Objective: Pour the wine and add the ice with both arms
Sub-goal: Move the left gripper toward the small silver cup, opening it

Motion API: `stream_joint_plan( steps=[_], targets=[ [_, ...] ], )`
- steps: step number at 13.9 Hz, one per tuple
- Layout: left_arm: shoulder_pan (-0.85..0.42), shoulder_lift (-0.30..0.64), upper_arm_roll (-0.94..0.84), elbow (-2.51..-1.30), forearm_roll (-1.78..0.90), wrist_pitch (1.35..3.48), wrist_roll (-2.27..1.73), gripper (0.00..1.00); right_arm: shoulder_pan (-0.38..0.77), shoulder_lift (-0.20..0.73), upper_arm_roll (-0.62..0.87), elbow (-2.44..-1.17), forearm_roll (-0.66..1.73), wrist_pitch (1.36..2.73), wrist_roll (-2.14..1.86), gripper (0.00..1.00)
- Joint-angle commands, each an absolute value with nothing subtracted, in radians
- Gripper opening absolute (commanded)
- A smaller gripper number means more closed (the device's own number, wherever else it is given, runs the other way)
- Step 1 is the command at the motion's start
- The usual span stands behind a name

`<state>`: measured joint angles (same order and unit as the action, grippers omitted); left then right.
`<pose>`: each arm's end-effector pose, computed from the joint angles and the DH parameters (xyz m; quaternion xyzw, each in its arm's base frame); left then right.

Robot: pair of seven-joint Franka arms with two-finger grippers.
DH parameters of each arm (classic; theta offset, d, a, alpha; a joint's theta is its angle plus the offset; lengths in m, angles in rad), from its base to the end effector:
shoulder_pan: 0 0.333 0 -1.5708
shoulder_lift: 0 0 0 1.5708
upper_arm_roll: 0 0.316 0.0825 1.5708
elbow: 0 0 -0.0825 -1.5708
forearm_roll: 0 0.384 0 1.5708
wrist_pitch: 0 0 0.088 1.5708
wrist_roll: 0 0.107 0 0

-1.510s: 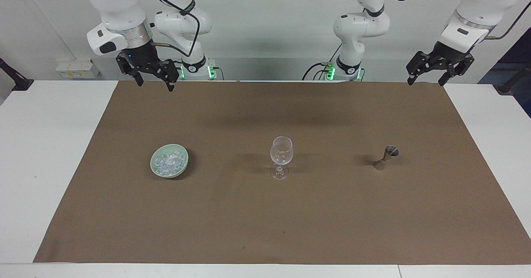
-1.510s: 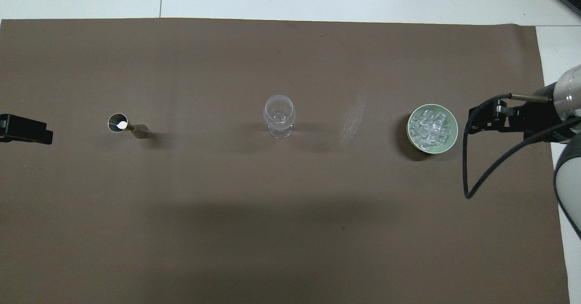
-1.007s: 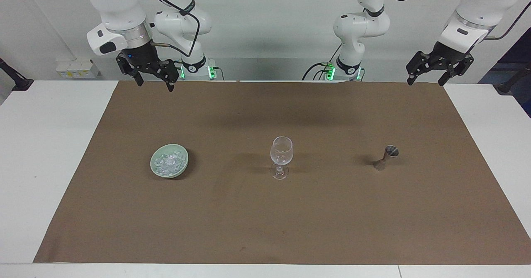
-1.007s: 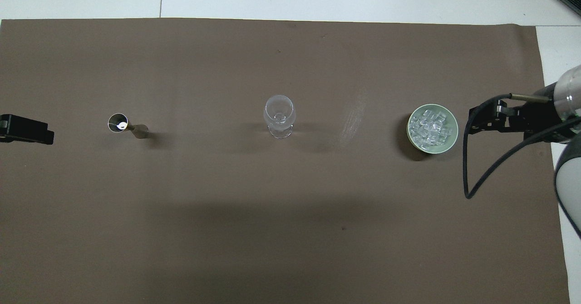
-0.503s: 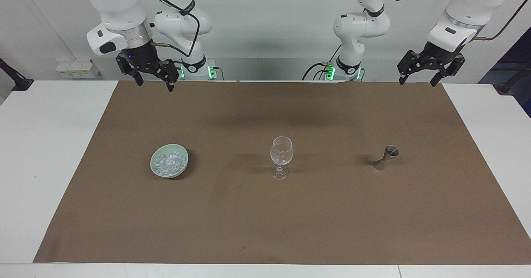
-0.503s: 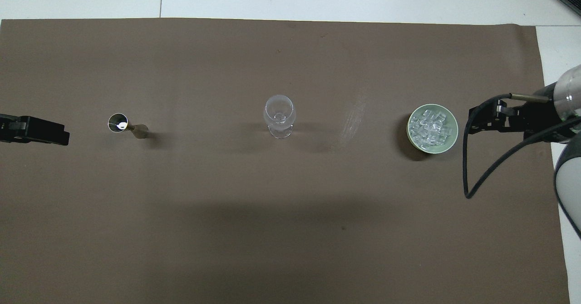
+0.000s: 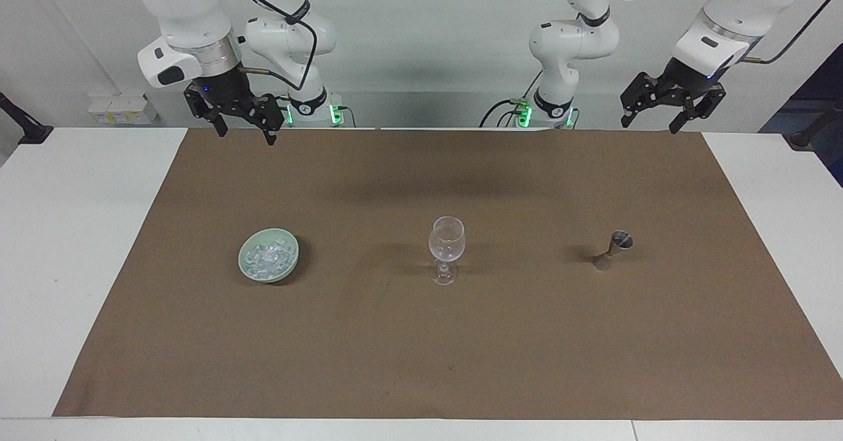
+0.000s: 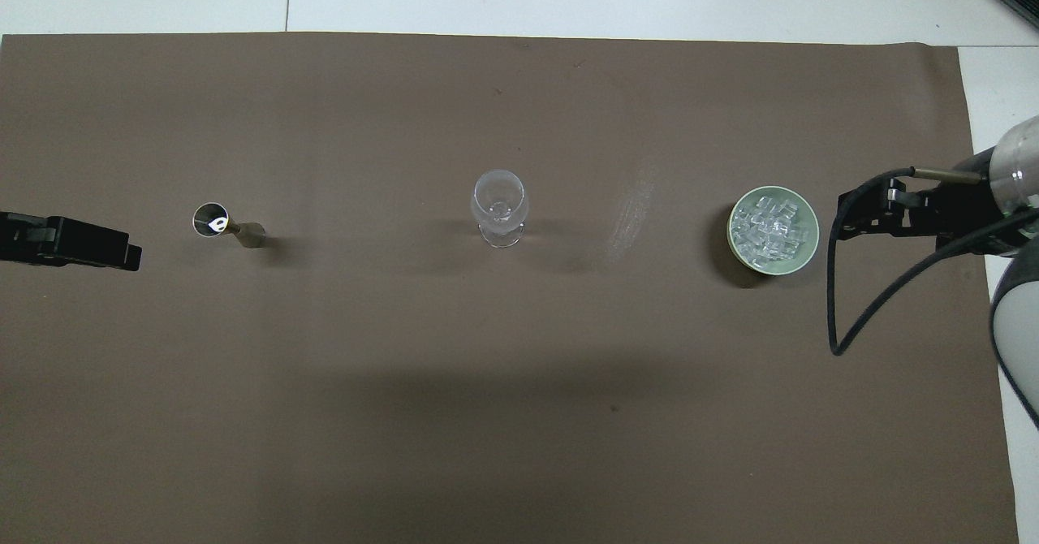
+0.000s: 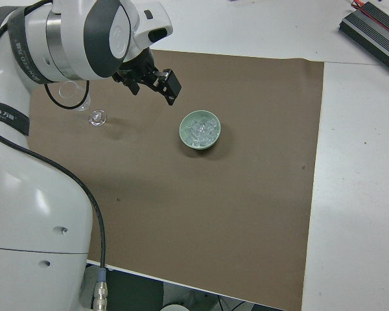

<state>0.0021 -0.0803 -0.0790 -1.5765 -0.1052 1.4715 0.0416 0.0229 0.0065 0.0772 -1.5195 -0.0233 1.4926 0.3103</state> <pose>0.5164 -0.0538 0.6568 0.9967 -0.0635 -0.0133 0.0490 0.5464 0.0521 0.6382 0.9942 -0.1056 -0.0140 0.0145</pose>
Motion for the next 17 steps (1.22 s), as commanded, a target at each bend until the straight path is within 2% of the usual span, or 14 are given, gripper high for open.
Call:
stream_joint_plan(
  steps=[1,5,13,17],
  targets=[
    [-0.003,-0.101,-0.064,-1.615,-0.112,1.45,0.038,1.0,0.006,0.003,0.084,-1.522,-0.003,1.491,0.295,1.0],
    [0.002,-0.113,-0.06,-1.686,-0.101,1.44,0.038,1.0,0.006,0.003,0.084,-1.522,-0.003,1.491,0.295,1.0],
    [0.003,-0.107,-0.054,-1.687,-0.114,1.419,-0.211,1.0,0.006,0.003,0.083,-1.522,-0.003,1.491,0.295,1.0],
    [0.038,-0.057,-0.052,-1.686,-0.159,1.466,-0.316,1.0,0.006,0.003,0.084,-1.522,-0.003,1.491,0.295,1.0]
  ],
)
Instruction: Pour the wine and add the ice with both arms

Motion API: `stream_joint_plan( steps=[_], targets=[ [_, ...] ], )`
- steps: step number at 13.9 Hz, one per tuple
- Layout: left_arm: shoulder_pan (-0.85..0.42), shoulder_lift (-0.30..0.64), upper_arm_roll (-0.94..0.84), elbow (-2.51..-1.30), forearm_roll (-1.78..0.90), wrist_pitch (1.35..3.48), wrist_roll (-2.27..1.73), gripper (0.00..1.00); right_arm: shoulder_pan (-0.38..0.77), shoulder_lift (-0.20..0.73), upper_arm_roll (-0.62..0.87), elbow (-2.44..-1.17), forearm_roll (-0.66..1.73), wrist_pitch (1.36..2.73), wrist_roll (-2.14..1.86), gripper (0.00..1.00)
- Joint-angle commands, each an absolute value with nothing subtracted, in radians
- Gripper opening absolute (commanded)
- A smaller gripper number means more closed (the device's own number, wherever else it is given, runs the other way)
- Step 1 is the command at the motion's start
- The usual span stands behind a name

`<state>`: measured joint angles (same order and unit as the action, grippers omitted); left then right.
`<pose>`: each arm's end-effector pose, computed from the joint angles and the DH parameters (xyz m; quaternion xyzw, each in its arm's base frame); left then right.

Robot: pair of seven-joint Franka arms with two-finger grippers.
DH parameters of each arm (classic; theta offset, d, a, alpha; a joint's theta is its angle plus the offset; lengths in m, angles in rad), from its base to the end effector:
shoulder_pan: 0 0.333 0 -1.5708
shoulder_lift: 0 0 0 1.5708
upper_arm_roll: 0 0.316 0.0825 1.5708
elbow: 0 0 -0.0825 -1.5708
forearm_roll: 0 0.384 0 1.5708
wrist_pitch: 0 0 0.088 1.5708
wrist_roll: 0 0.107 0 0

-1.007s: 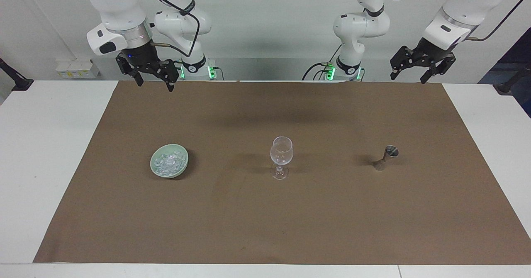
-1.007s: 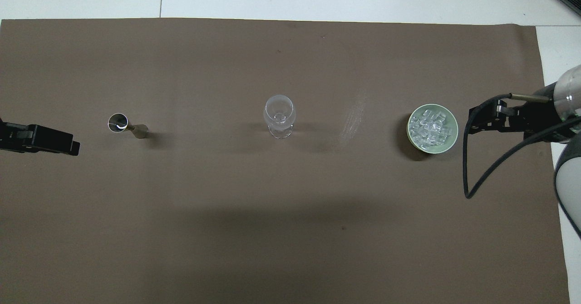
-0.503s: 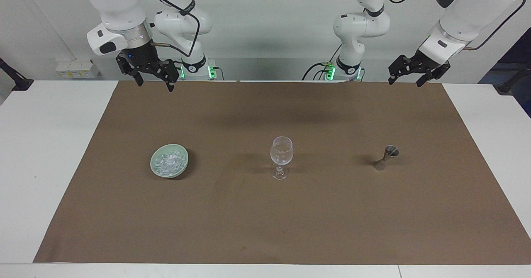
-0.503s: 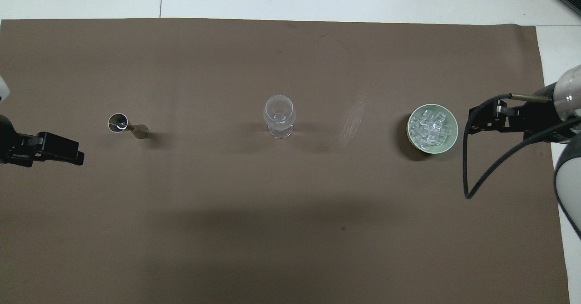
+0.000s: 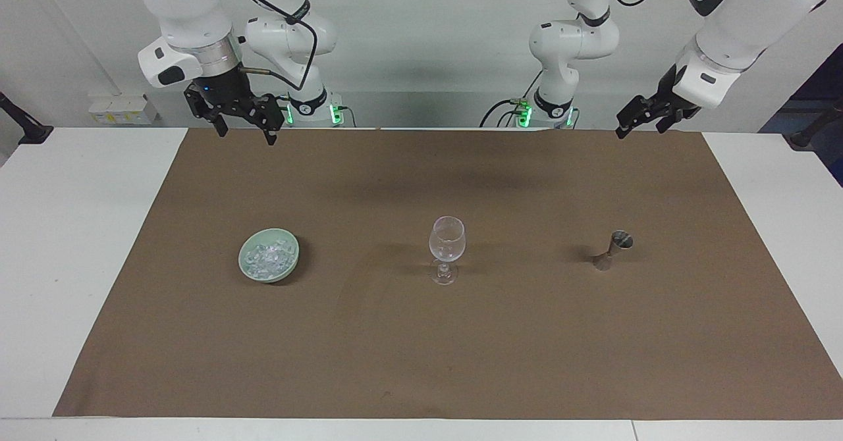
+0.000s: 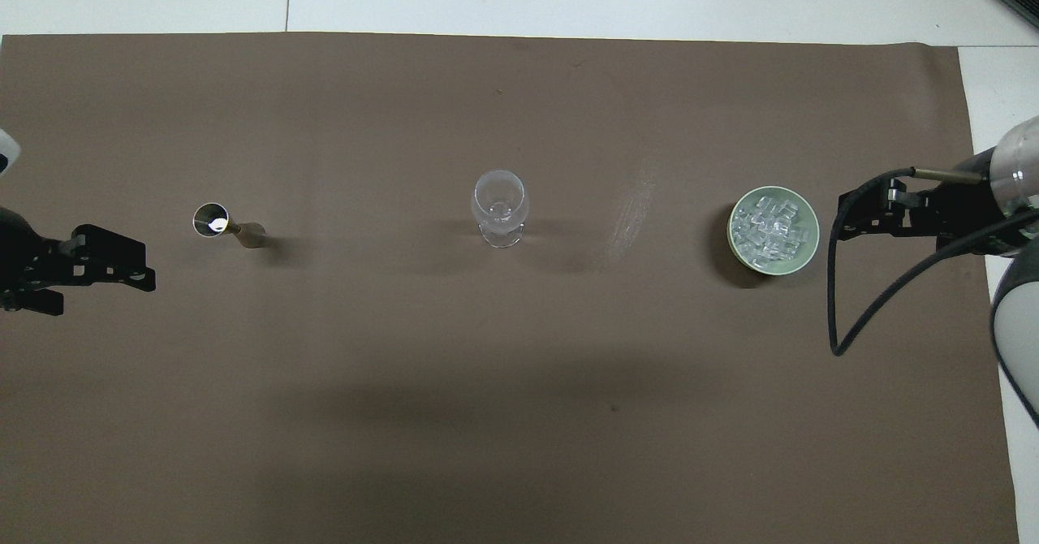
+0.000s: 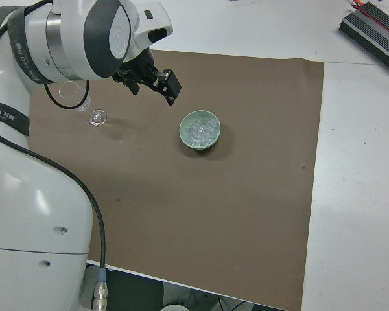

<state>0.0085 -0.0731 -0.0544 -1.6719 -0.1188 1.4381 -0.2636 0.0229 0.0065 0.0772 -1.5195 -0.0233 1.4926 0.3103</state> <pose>0.5139 -0.0386 0.6069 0.9896 0.1053 -0.0881 0.0443 0.5464 0.0521 0.6382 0.9942 -0.1056 -0.0140 0.0145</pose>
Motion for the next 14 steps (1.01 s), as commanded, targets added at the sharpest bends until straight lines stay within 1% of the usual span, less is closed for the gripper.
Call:
stream_joint_plan(
  steps=[1,4,8,11,14],
  targets=[
    [0.063,-0.043,-0.051,-1.686,-0.205,1.476,-0.351,1.0,0.006,0.003,0.084,-1.522,-0.003,1.491,0.295,1.0],
    [0.08,-0.012,-0.052,-1.687,-0.273,1.489,-0.449,1.0,0.006,0.003,0.084,-1.522,-0.003,1.491,0.295,1.0],
    [0.156,0.044,-0.051,-1.687,-0.386,1.506,-0.54,1.0,0.006,0.003,0.084,-1.522,-0.003,1.491,0.295,1.0],
    [0.182,0.084,-0.051,-1.687,-0.458,1.523,-0.652,1.0,0.006,0.003,0.084,-1.523,-0.003,1.491,0.295,1.0],
    [0.265,0.159,-0.051,-1.687,-0.589,1.529,-0.704,1.0,0.006,0.003,0.084,-1.523,-0.003,1.491,0.295,1.0]
  ],
)
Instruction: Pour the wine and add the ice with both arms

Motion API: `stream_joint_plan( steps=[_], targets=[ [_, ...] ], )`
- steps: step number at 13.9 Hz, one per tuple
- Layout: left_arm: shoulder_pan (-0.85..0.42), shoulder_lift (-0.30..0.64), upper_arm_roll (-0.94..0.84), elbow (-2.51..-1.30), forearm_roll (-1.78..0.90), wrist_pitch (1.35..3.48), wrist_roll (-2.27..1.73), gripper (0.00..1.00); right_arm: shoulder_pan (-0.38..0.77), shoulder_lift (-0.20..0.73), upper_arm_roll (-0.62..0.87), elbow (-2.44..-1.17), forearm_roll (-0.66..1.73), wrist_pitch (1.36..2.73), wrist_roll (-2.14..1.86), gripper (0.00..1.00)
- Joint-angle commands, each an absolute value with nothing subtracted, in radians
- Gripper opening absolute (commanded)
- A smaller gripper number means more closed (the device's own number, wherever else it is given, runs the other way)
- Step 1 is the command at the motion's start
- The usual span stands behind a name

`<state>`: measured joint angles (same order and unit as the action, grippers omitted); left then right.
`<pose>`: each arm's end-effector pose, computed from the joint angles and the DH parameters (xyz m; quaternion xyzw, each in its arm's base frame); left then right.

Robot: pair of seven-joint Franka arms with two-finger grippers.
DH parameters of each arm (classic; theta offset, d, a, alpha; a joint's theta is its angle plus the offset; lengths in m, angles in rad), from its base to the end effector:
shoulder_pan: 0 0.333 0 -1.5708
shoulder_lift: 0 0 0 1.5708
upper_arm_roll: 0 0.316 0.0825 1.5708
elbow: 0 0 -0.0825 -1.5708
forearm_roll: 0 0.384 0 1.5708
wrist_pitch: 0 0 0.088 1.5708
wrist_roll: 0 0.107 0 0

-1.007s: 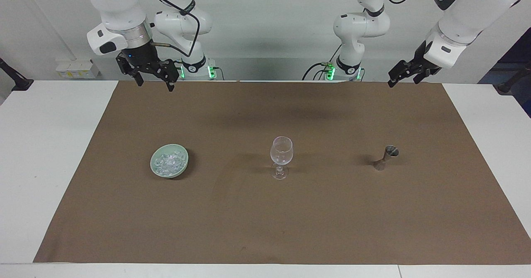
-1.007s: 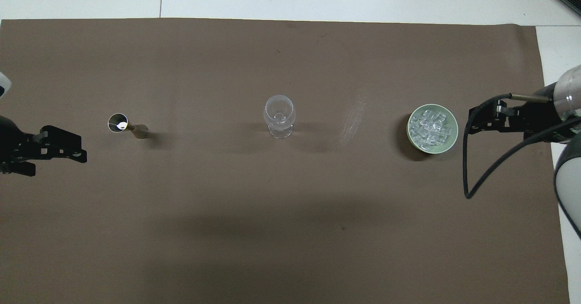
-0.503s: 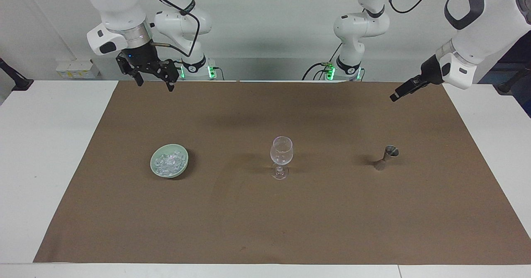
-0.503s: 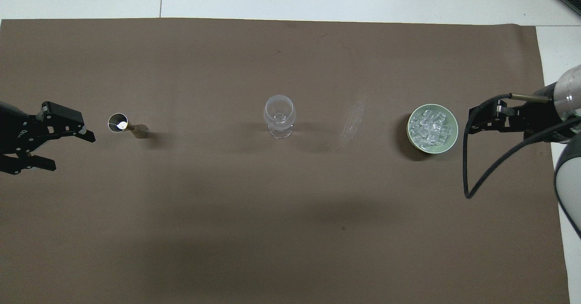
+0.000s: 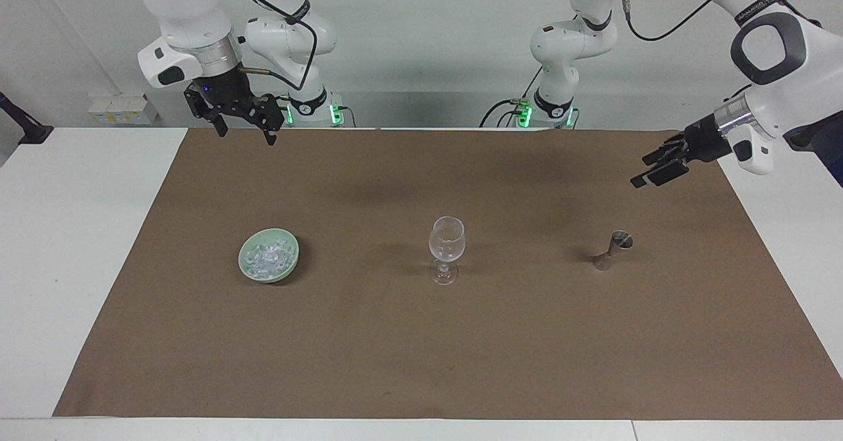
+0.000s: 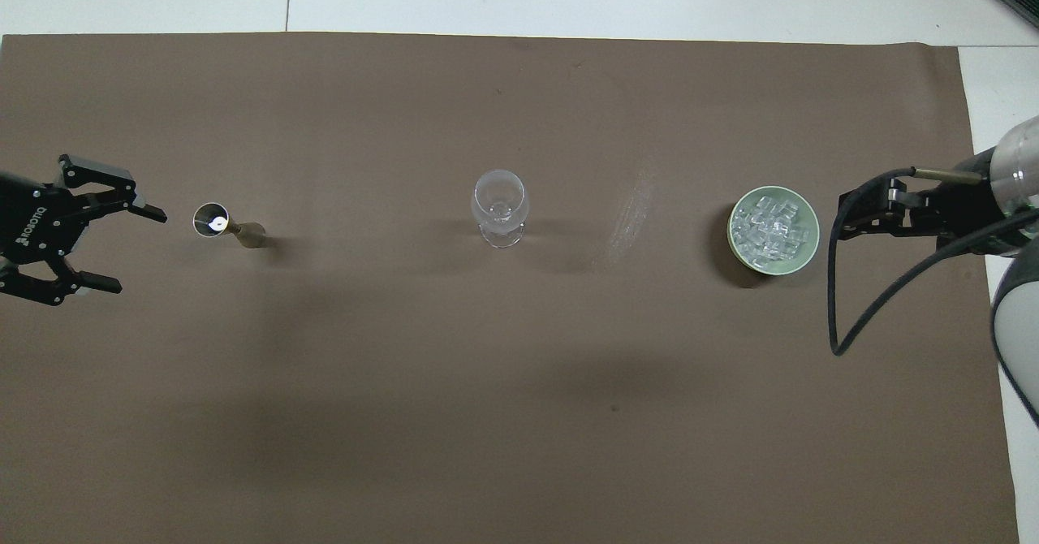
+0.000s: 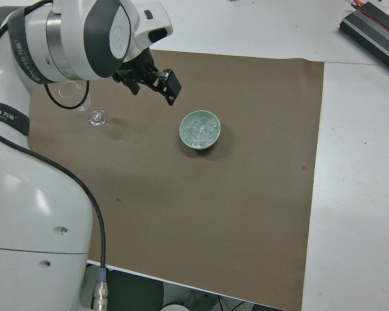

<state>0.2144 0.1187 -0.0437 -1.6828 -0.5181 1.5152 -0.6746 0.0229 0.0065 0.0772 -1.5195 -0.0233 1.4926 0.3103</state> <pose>0.5705 0.0433 0.5166 0.8629 0.4124 -0.1977 0.2152 0.5464 0.0521 0.6382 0.9942 -0.1056 -0.0140 0.0145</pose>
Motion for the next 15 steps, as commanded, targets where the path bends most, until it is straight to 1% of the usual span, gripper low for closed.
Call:
stream_joint_plan(
  steps=[1,3,7,10,13,15],
  targets=[
    [0.278,0.173,-0.052,-1.687,-0.597,1.529,-0.704,1.0,0.006,0.003,0.084,-1.522,-0.003,1.491,0.295,1.0],
    [0.287,0.179,-0.052,-1.687,-0.613,1.538,-0.721,1.0,0.006,0.003,0.084,-1.522,-0.003,1.491,0.295,1.0],
    [0.291,0.238,-0.052,-1.687,-0.64,1.62,-0.747,1.0,0.006,0.003,0.084,-1.522,-0.003,1.491,0.295,1.0],
    [0.345,0.301,-0.054,-1.697,-0.698,1.632,-0.756,1.0,0.006,0.003,0.084,-1.522,-0.003,1.491,0.295,1.0],
    [0.348,0.307,-0.052,-1.716,-0.767,1.643,-0.814,1.0,0.006,0.003,0.084,-1.522,-0.003,1.491,0.295,1.0],
    [0.382,0.342,-0.052,-1.733,-0.828,1.643,-0.821,1.0,0.006,0.003,0.083,-1.522,-0.003,1.491,0.295,1.0]
  ],
)
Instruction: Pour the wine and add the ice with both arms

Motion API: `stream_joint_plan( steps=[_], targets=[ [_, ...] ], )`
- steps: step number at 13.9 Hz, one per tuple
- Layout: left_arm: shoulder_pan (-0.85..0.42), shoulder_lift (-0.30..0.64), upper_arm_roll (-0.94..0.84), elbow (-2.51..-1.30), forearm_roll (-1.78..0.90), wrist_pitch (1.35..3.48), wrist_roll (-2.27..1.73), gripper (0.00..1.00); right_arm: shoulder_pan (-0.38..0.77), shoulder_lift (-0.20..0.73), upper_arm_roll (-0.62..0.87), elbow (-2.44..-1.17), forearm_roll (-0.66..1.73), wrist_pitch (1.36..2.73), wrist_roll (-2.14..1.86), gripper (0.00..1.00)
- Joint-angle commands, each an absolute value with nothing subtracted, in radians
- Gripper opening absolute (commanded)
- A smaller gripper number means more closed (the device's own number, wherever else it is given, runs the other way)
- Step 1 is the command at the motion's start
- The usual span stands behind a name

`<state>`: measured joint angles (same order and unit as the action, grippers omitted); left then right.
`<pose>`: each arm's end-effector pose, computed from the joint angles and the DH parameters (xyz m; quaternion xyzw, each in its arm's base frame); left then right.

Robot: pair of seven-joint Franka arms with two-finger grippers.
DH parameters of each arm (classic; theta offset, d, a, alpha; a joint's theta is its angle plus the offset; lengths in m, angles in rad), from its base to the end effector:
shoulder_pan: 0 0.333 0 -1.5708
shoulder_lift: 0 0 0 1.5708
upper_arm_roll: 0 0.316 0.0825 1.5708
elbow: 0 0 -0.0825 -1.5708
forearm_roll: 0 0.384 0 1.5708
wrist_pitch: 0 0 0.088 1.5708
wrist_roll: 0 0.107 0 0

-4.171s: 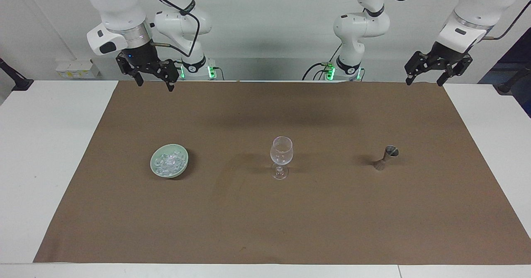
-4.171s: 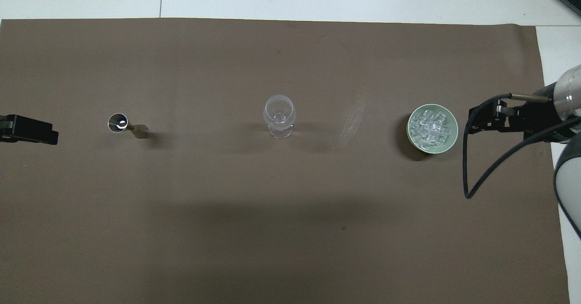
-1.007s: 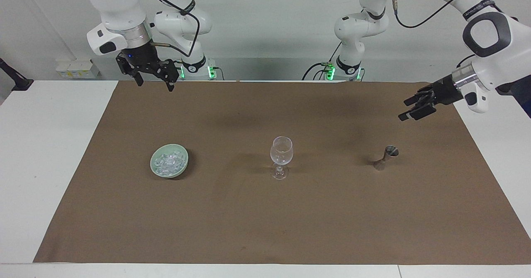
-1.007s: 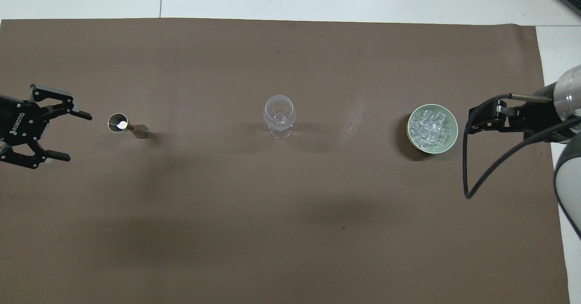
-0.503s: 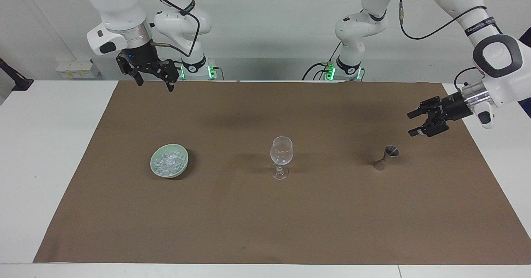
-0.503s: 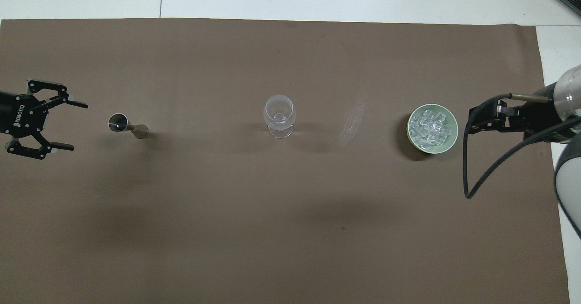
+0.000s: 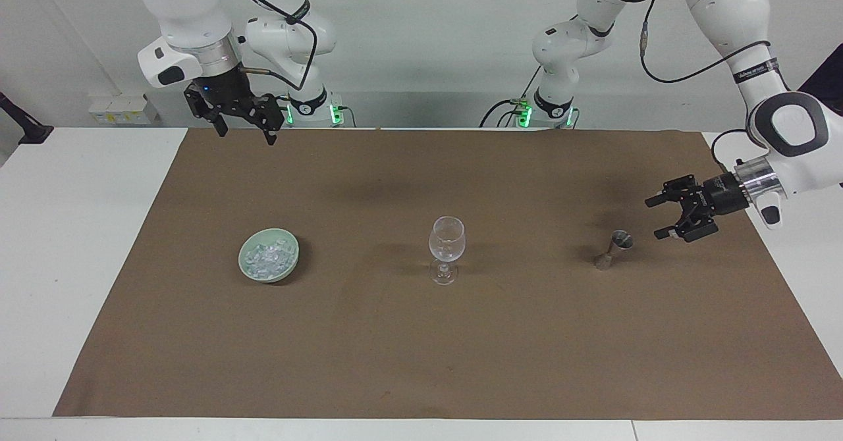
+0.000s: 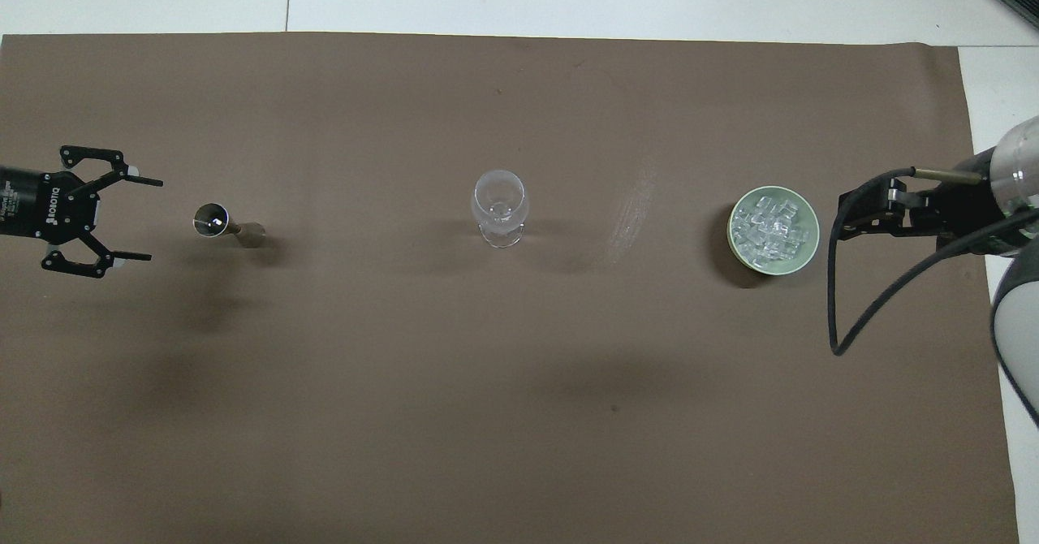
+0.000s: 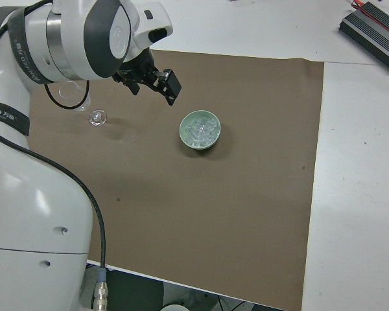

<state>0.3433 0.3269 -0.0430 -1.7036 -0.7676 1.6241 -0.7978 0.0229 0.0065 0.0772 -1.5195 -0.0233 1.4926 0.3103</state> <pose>0.6046 0.1154 0.4031 0.7231 0.5534 -0.2722 0.3112 0.5464 0.0521 0.6382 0.9942 -0.1056 -0.0140 0.0145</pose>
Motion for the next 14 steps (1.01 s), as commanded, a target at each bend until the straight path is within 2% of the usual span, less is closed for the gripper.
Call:
stream_joint_plan(
  steps=[1,8,14],
  targets=[
    [0.406,0.371,-0.052,-1.732,-0.862,1.643,-0.821,1.0,0.006,0.003,0.084,-1.523,-0.003,1.491,0.295,1.0],
    [0.408,0.488,-0.057,-1.735,-0.976,1.695,-0.873,1.0,0.006,0.003,0.083,-1.522,-0.003,1.491,0.295,1.0],
    [0.371,0.503,-0.06,-1.772,-1.025,1.736,-0.874,1.0,0.006,0.003,0.083,-1.522,-0.003,1.491,0.295,1.0]
  ],
)
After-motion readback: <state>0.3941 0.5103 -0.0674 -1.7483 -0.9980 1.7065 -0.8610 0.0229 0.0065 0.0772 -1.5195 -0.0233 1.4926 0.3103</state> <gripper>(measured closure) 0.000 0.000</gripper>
